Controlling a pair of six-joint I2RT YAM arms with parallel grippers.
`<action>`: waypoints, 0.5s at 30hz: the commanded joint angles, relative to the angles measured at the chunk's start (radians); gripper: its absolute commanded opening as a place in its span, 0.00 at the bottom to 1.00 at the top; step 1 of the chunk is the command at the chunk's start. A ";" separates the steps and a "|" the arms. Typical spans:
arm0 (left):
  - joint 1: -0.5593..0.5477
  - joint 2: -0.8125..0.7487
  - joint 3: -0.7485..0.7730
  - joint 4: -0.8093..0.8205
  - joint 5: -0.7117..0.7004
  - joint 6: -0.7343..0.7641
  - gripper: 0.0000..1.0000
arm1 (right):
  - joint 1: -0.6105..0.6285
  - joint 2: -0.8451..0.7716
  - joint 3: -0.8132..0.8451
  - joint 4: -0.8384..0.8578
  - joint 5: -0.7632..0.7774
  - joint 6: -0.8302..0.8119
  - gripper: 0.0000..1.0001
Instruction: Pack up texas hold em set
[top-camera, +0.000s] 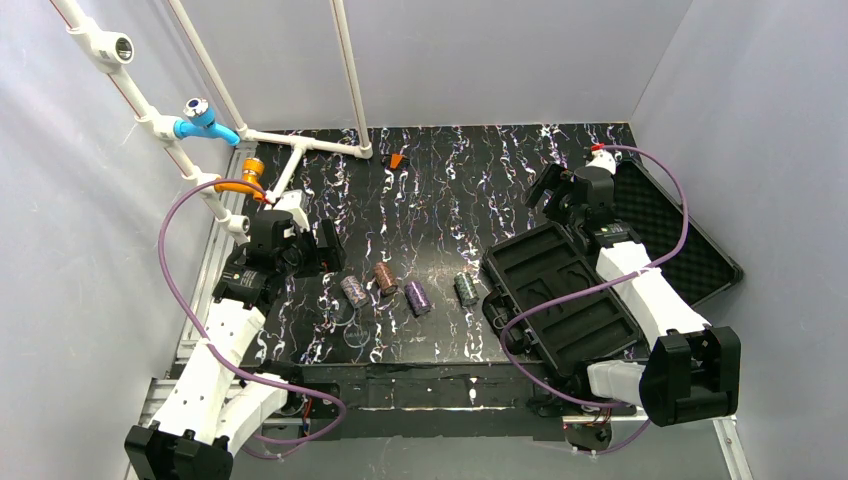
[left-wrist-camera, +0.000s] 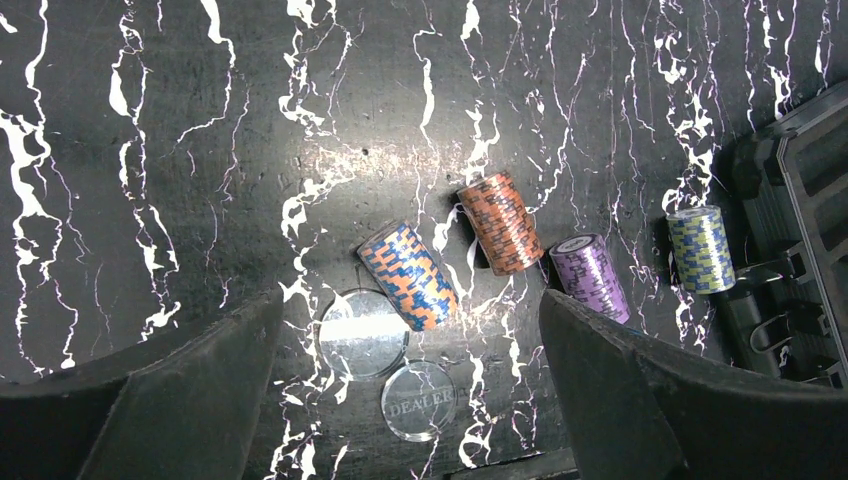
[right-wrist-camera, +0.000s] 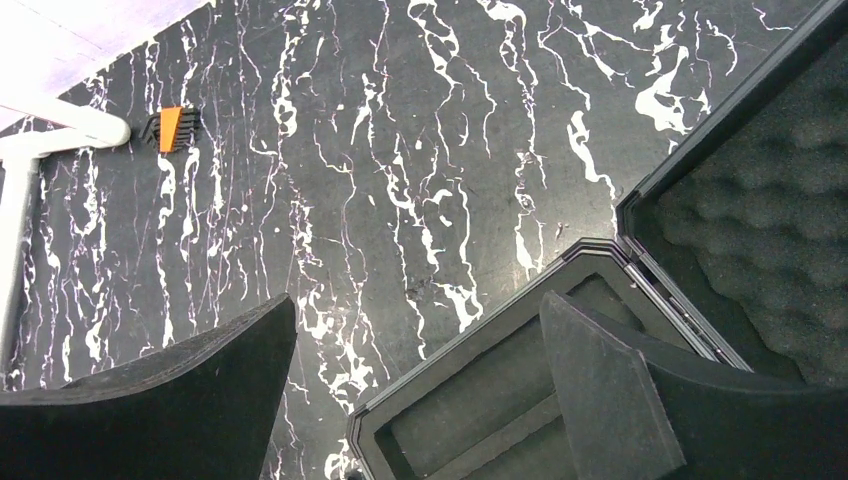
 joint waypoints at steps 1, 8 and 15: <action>-0.006 0.001 -0.008 -0.001 0.025 0.008 0.99 | 0.001 -0.001 0.031 -0.008 0.040 0.016 1.00; -0.007 0.001 -0.008 -0.001 0.025 0.008 0.99 | 0.002 0.028 0.070 -0.080 0.072 0.028 1.00; -0.011 0.001 -0.009 -0.001 0.024 0.012 0.99 | 0.001 0.057 0.094 -0.120 0.046 0.035 1.00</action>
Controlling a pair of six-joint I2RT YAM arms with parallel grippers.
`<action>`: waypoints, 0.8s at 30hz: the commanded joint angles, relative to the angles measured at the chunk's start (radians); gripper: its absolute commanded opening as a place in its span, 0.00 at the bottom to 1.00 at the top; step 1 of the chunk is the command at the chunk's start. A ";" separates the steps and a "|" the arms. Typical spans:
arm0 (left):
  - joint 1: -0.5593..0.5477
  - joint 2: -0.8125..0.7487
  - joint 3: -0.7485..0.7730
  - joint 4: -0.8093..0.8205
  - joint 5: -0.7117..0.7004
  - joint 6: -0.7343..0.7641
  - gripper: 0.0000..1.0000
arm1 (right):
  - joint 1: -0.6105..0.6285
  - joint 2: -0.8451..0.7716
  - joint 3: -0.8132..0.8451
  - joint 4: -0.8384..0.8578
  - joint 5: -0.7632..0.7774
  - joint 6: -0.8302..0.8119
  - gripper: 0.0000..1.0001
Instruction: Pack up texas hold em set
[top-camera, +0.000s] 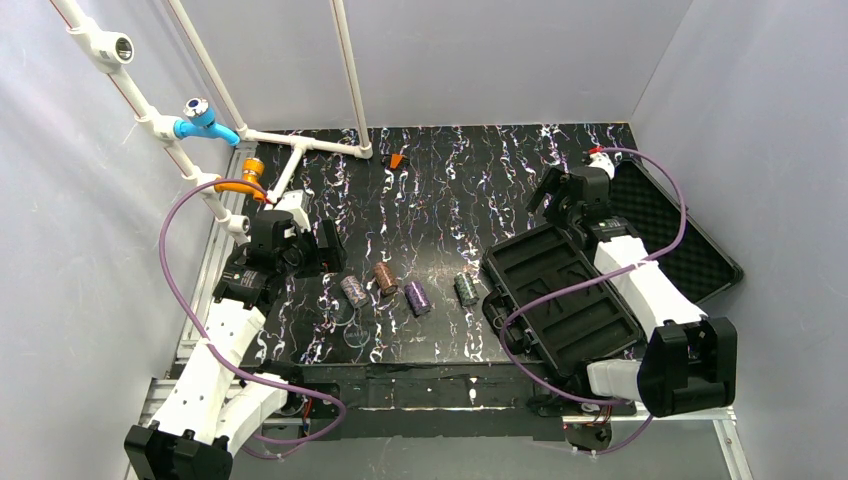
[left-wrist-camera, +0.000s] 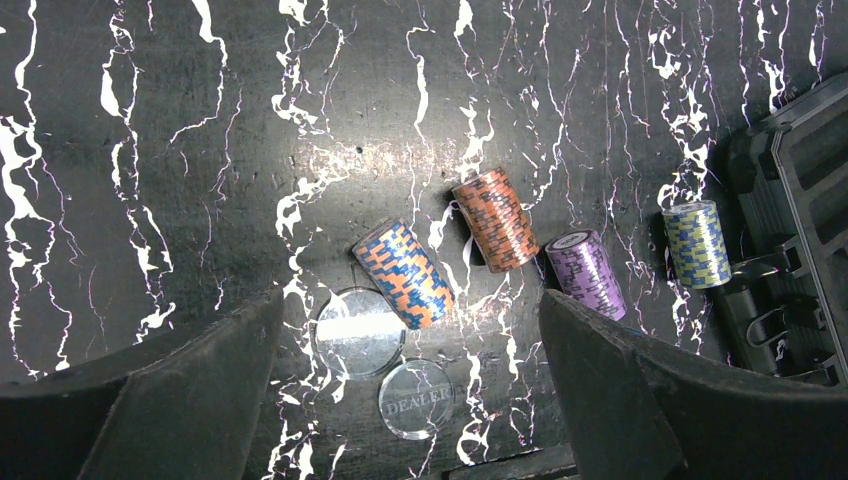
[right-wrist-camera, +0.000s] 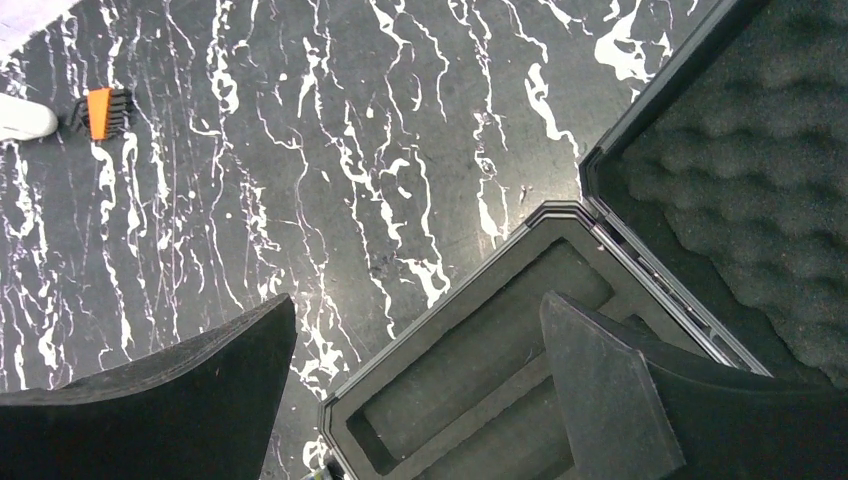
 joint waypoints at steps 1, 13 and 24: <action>-0.007 0.003 -0.009 -0.001 0.014 0.010 0.99 | 0.002 0.039 0.096 -0.074 0.007 0.020 1.00; -0.016 0.010 -0.008 -0.006 0.011 0.018 0.99 | 0.026 0.313 0.332 -0.451 0.072 0.195 1.00; -0.022 0.013 -0.006 -0.007 0.016 0.019 0.99 | 0.108 0.446 0.343 -0.426 0.047 0.205 0.84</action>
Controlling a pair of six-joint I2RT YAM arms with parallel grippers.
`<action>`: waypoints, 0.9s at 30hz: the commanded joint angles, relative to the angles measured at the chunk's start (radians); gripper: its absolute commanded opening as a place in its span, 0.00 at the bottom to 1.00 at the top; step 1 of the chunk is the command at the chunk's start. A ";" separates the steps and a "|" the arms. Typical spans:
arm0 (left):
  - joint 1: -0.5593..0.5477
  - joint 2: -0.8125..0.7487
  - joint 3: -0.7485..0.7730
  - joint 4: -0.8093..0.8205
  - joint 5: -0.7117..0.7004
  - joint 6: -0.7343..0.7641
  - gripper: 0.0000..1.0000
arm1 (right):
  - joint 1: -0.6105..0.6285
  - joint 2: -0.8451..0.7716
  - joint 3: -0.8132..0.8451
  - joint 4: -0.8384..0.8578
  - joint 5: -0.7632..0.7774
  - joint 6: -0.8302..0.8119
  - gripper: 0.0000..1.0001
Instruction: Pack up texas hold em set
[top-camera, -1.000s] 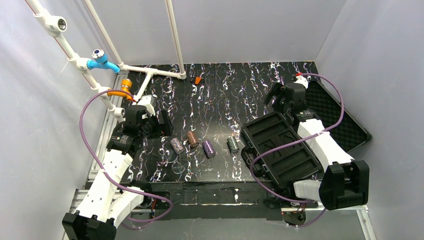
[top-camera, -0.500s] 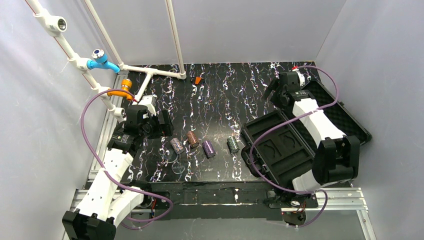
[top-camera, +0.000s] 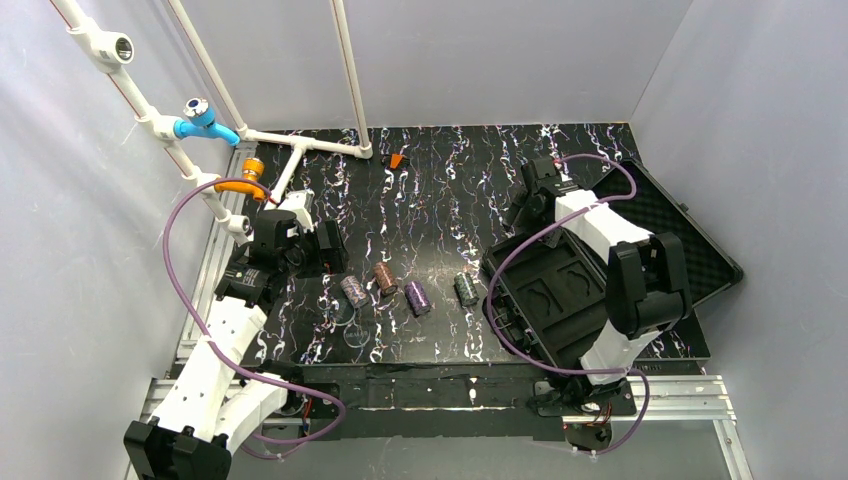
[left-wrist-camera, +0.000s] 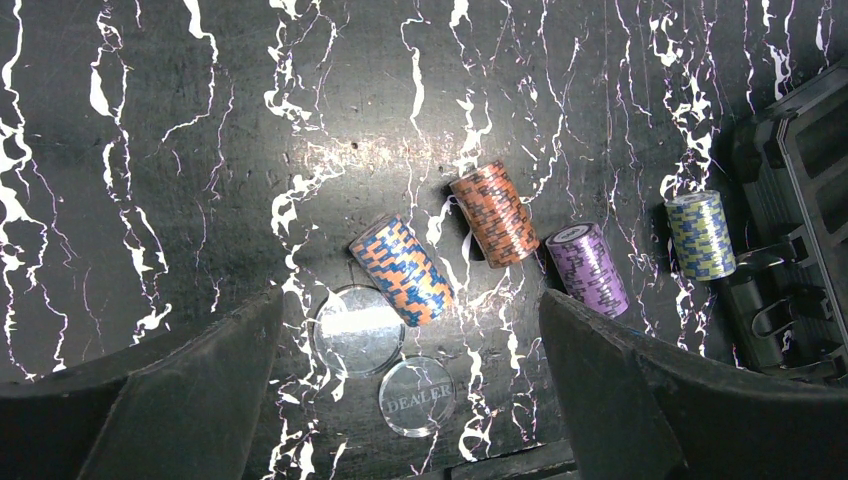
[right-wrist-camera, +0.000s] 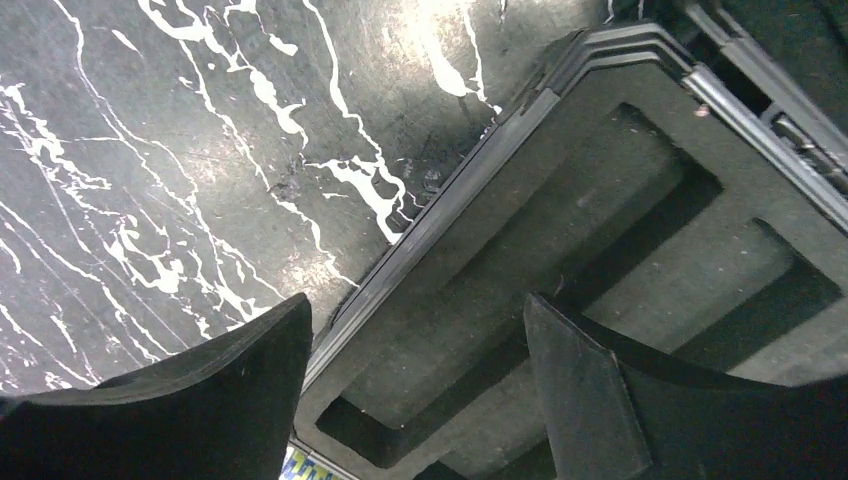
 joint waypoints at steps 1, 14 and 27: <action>-0.005 0.000 -0.006 -0.007 0.015 0.012 0.99 | 0.008 0.043 0.049 0.015 -0.012 0.006 0.82; -0.010 -0.007 -0.008 -0.010 0.008 0.015 0.96 | 0.047 0.149 0.108 0.036 -0.056 -0.028 0.32; -0.015 0.000 -0.008 -0.011 0.001 0.016 0.95 | 0.152 0.316 0.313 0.058 -0.125 -0.078 0.19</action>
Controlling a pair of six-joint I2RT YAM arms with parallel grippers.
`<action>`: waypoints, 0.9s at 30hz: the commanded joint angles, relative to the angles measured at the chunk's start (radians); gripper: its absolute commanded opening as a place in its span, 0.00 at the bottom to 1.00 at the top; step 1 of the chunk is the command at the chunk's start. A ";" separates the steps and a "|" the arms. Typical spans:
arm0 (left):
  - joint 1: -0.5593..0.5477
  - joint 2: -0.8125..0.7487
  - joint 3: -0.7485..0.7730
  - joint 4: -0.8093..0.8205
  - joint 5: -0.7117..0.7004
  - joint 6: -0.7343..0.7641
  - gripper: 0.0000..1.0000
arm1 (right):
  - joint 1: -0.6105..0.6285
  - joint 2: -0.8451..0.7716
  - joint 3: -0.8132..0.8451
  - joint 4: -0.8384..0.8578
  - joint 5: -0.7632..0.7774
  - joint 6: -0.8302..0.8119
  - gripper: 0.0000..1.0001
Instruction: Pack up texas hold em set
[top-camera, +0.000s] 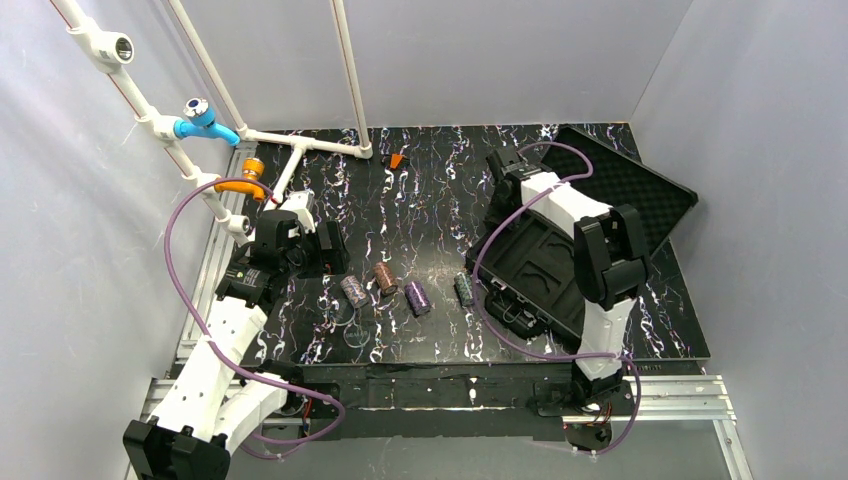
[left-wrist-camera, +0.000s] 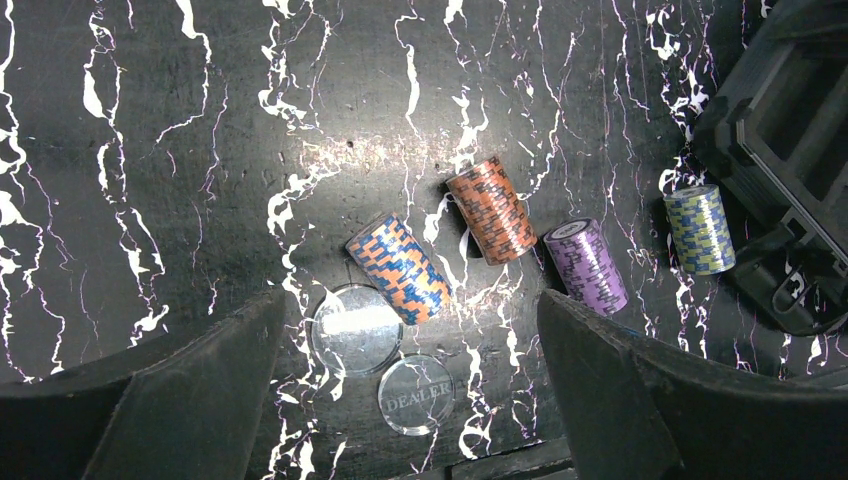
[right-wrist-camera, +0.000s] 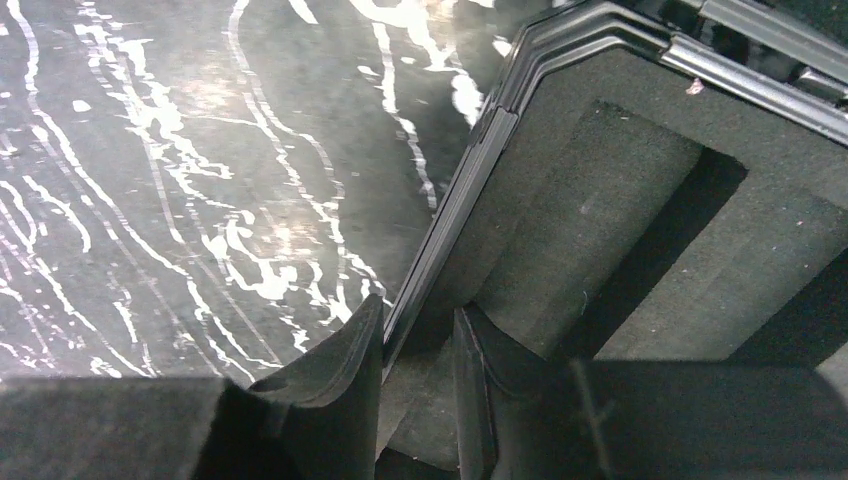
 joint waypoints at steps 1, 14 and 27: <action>-0.005 0.001 -0.008 -0.010 0.002 0.013 0.95 | 0.045 0.075 0.090 0.106 -0.073 -0.056 0.19; -0.006 0.016 -0.008 -0.008 0.006 0.016 0.95 | 0.058 0.115 0.204 0.153 -0.134 -0.107 0.24; -0.009 0.005 -0.008 -0.009 0.002 0.017 0.95 | 0.059 -0.016 0.229 0.048 -0.124 -0.292 0.86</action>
